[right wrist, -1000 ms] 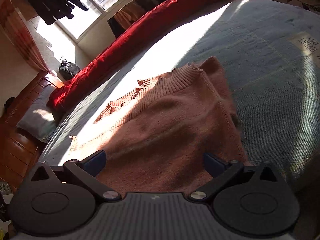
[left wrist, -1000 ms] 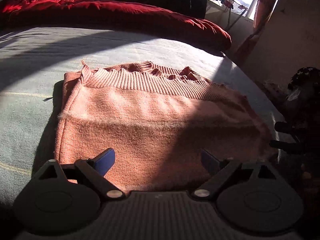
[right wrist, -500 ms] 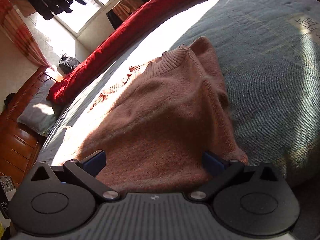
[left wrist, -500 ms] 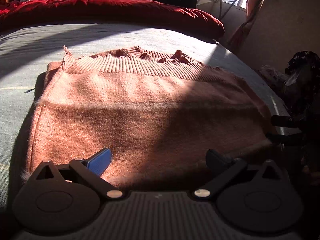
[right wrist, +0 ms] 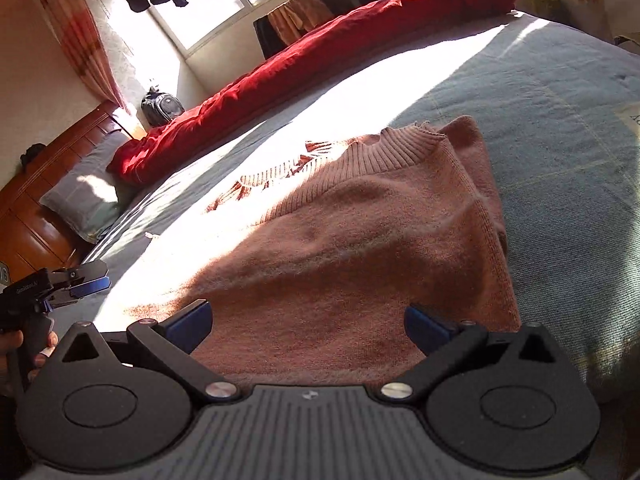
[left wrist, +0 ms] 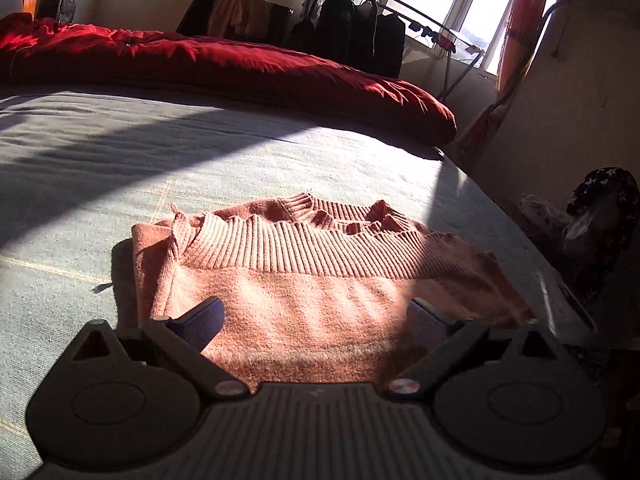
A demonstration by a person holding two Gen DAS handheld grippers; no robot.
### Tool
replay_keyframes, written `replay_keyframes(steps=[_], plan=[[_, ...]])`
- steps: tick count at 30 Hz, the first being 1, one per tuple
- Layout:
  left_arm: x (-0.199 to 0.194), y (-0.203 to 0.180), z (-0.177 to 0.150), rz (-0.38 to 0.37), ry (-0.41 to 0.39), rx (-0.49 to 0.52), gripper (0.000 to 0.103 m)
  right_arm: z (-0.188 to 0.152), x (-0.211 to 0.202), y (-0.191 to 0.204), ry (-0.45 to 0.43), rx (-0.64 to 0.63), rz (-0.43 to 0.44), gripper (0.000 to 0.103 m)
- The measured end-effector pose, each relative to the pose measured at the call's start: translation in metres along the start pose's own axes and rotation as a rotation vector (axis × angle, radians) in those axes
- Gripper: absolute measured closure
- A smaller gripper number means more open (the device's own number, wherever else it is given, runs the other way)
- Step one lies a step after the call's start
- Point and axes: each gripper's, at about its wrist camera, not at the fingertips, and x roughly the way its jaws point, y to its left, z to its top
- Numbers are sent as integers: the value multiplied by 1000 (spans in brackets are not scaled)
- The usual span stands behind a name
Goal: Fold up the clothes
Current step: 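Roll the left gripper and move it to the sweater's long side edge, then close the left gripper on the sweater's side edge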
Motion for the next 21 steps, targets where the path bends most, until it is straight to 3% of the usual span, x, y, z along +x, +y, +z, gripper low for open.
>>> replay_keyframes(steps=[6, 11, 15, 19, 21], plan=[[42, 45, -1, 3, 83, -156, 14, -1, -3, 11, 0, -42, -45, 0], [30, 47, 1, -32, 50, -159, 14, 1, 0, 13, 9, -46, -80, 0], [7, 60, 14, -17, -3, -164, 14, 4, 6, 21, 13, -67, -77, 0], [1, 94, 15, -24, 3, -279, 16, 6, 14, 31, 28, -90, -62, 0], [5, 113, 10, -43, 27, -353, 26, 8, 17, 35, 33, -94, -50, 0]])
